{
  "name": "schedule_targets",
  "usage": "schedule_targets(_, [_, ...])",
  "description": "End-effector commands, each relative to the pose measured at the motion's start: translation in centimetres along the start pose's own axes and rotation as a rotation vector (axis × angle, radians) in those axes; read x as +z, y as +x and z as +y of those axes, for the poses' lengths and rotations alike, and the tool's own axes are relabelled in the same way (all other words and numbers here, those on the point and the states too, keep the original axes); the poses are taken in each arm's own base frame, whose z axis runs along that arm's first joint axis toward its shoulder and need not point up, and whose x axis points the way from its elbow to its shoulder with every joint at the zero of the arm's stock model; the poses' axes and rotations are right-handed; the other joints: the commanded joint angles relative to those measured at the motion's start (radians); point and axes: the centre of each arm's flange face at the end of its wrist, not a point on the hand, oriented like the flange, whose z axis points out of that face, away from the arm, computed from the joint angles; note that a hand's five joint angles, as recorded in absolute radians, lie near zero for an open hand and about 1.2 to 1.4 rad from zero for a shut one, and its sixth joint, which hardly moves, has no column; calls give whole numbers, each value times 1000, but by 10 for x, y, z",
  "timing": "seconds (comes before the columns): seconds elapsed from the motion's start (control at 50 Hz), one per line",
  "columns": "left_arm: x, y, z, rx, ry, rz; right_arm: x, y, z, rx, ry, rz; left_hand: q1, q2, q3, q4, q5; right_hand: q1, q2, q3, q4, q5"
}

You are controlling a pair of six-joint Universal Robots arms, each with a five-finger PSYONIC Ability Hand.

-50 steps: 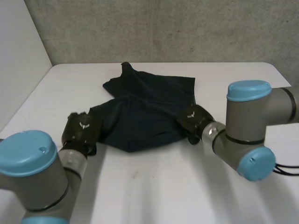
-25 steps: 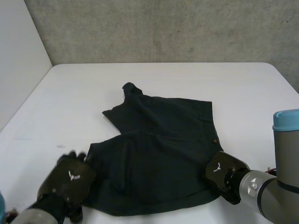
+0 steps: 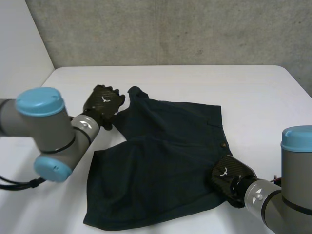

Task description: Fold the shorts.

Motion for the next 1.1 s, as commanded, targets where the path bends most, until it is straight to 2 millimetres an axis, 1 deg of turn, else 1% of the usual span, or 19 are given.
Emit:
schedule_targets(0.02, [39,10,29,-48,-70,71,5,-2,3,3,-7,-7,170,172,172,170,167,402,220,184,203,235])
schedule_targets(0.1, [51,13,47,-70,-132,101,7,-2,4,2,-6,-6,287,289,289,287,284,402,220,184,203,235])
schedule_targets(0.16, [55,13,50,-75,-151,107,7,-1,4,5,-7,-2,381,383,383,381,378,402,220,184,203,235])
schedule_targets(0.18, [57,13,51,-78,-156,108,7,-1,5,6,-8,-1,553,555,555,553,550,402,220,184,203,235])
schedule_targets(0.24, [59,11,50,-75,-160,94,8,0,5,7,-7,5,934,937,937,934,932,402,220,184,203,235])
schedule_targets(0.3, [59,9,51,-75,-176,67,8,0,5,6,-5,8,936,938,938,936,933,402,220,184,203,235])
schedule_targets(0.32, [58,5,50,-75,-192,30,8,1,5,6,-5,10,936,938,938,936,933,402,220,184,203,235])
schedule_targets(0.38, [55,0,51,-75,-238,-34,8,0,5,4,-4,8,936,938,938,936,933,402,220,184,203,235])
schedule_targets(0.4, [52,-4,50,-74,-270,-82,8,-1,4,3,-3,7,936,938,938,936,933,402,220,184,203,235])
schedule_targets(0.48, [40,-12,47,-64,-330,-169,8,-2,4,3,-2,5,936,938,938,936,933,402,220,184,203,235])
schedule_targets(0.56, [30,-10,44,-55,-353,-184,8,-2,4,2,-3,3,936,938,938,936,933,402,220,184,203,235])
schedule_targets(0.7, [24,-6,38,-53,-349,-173,8,-2,4,2,-1,4,936,938,938,936,933,402,220,184,203,235])
schedule_targets(0.72, [23,-6,37,-56,-346,-172,8,-3,4,4,-2,2,846,848,848,846,843,402,220,184,203,235])
schedule_targets(0.8, [22,-11,28,-58,-325,-180,8,-2,4,19,1,6,107,109,109,107,104,402,220,184,203,235])
schedule_targets(0.92, [16,-22,11,-62,-288,-203,9,5,2,79,14,28,88,90,90,88,85,402,220,184,203,235])
schedule_targets(0.98, [5,-31,-3,-89,-259,-218,9,8,-1,110,31,38,99,102,102,99,97,402,220,184,203,235])
schedule_targets(1.0, [1,-33,-8,-100,-249,-217,9,7,-1,118,35,35,105,108,107,105,102,402,220,184,203,235])
schedule_targets(1.08, [-26,-40,-30,-174,-195,-207,9,7,-3,129,47,26,114,116,116,114,111,402,220,184,203,235])
schedule_targets(1.1, [-39,-41,-37,-206,-180,-199,9,7,-3,128,47,26,134,137,137,134,132,402,220,184,203,235])
